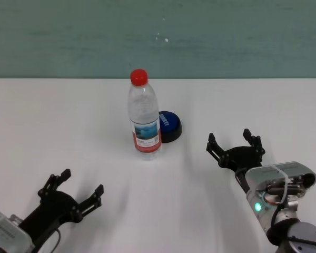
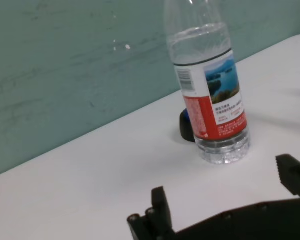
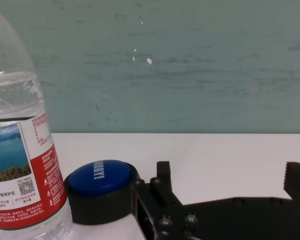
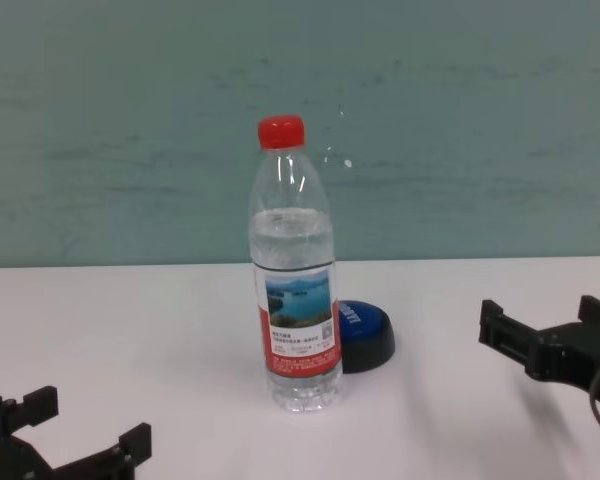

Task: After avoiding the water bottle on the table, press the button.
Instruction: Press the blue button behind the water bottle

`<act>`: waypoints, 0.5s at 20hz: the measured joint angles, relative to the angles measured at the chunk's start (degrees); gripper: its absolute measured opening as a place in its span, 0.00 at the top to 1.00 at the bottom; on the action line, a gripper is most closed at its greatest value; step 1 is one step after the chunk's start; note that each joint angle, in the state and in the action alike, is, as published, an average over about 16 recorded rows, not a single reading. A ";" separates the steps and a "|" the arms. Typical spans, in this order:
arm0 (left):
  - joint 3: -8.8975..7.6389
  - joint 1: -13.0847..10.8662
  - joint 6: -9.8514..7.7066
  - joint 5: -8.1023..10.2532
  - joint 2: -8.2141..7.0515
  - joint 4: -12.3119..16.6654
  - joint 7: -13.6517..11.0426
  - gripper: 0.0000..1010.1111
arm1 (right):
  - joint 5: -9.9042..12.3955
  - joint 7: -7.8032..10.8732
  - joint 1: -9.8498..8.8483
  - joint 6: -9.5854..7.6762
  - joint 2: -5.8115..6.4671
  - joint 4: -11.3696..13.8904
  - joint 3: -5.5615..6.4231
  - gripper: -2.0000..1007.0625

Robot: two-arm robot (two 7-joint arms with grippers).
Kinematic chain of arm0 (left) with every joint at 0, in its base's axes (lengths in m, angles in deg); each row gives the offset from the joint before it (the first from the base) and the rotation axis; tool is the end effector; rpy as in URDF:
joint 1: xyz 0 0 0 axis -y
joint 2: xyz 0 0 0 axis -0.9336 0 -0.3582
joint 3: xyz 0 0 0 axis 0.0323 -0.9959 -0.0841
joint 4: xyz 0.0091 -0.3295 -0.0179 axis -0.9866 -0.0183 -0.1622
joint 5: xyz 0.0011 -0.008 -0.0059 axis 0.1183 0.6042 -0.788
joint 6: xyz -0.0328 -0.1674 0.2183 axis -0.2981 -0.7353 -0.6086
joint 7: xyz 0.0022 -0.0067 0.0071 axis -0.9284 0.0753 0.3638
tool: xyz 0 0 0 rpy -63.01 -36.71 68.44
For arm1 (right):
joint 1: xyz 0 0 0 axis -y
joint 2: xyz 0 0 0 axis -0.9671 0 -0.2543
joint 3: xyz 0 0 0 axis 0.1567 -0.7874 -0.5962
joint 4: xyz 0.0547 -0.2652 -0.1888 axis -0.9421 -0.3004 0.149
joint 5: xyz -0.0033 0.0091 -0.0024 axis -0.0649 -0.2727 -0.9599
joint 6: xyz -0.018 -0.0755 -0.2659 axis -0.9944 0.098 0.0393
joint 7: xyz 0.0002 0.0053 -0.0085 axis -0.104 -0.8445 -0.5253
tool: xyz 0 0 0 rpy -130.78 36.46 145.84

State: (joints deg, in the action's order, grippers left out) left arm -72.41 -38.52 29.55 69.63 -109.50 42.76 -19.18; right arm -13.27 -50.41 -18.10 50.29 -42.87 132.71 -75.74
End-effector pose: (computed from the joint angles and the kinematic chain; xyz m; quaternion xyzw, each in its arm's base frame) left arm 0.1967 0.0918 -0.3470 0.1238 -0.0948 0.4849 0.8605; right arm 0.2673 0.0247 -0.3454 0.0183 0.0179 -0.6310 0.7753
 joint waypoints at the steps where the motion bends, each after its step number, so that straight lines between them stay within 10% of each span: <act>1: 0.01 0.11 -0.04 -0.06 -0.06 -0.01 0.01 0.01 | 0.00 0.00 0.00 0.00 0.00 0.00 0.00 0.00; 10: -0.80 1.93 0.24 0.57 -1.32 -1.32 -0.94 0.01 | 0.00 0.00 0.00 0.00 0.00 0.00 0.00 0.00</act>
State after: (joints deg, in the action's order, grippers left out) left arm -73.21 -36.59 29.80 70.20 -110.82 41.45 -20.11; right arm -13.27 -50.41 -18.10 50.29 -42.88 132.71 -75.74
